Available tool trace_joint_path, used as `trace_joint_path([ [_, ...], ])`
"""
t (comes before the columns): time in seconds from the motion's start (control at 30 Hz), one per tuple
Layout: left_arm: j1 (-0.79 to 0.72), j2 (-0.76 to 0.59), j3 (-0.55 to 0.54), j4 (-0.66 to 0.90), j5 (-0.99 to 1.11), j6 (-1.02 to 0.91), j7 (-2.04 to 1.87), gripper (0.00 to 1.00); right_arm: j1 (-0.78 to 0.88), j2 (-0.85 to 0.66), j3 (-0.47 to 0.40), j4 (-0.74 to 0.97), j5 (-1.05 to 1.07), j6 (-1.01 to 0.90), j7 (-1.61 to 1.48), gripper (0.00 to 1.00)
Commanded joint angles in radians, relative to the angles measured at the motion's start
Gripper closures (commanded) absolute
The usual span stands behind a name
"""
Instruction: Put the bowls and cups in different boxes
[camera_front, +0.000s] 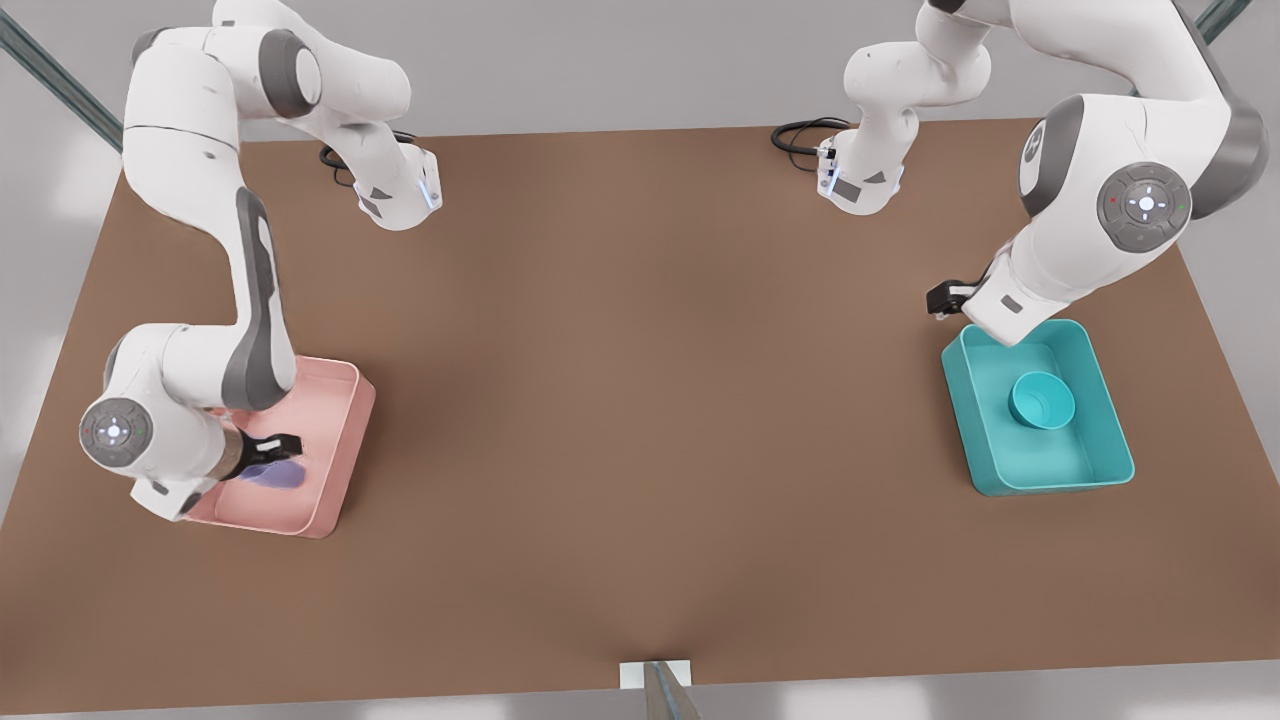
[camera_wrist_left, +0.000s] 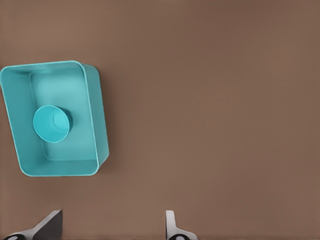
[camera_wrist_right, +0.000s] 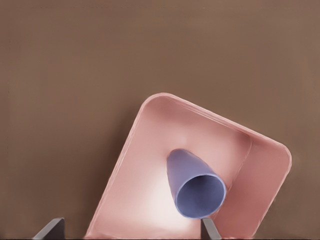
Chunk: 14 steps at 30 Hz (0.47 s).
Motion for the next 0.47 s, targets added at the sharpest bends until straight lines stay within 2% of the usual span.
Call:
trace_joint_path([
  [0.0, 0.001, -0.002, 0.001, 0.0, -0.003, -0.008, -0.061, 0.0, 0.015, -0.064, 0.004, 0.098, 0.01, -0.403, -0.06, 0.0],
  [0.03, -0.001, -0.002, -0.001, 0.002, 0.0, -0.009, -0.061, 0.0, 0.021, -0.074, 0.005, 0.138, -0.013, -0.405, 0.106, 0.0],
  [0.13, -0.001, -0.003, -0.004, 0.002, -0.001, -0.011, -0.061, 0.0, 0.028, -0.078, 0.007, 0.21, -0.009, -0.49, 0.182, 0.0],
  [0.23, -0.002, -0.002, -0.005, 0.0, 0.002, -0.008, -0.061, 0.0, 0.031, -0.213, 0.01, 0.061, 0.002, -0.451, 0.271, 0.0],
  [0.43, -0.004, -0.002, -0.013, 0.002, 0.002, -0.006, -0.061, 0.0, 0.014, -0.258, 0.023, -0.008, 0.002, -0.402, 0.271, 0.0],
])
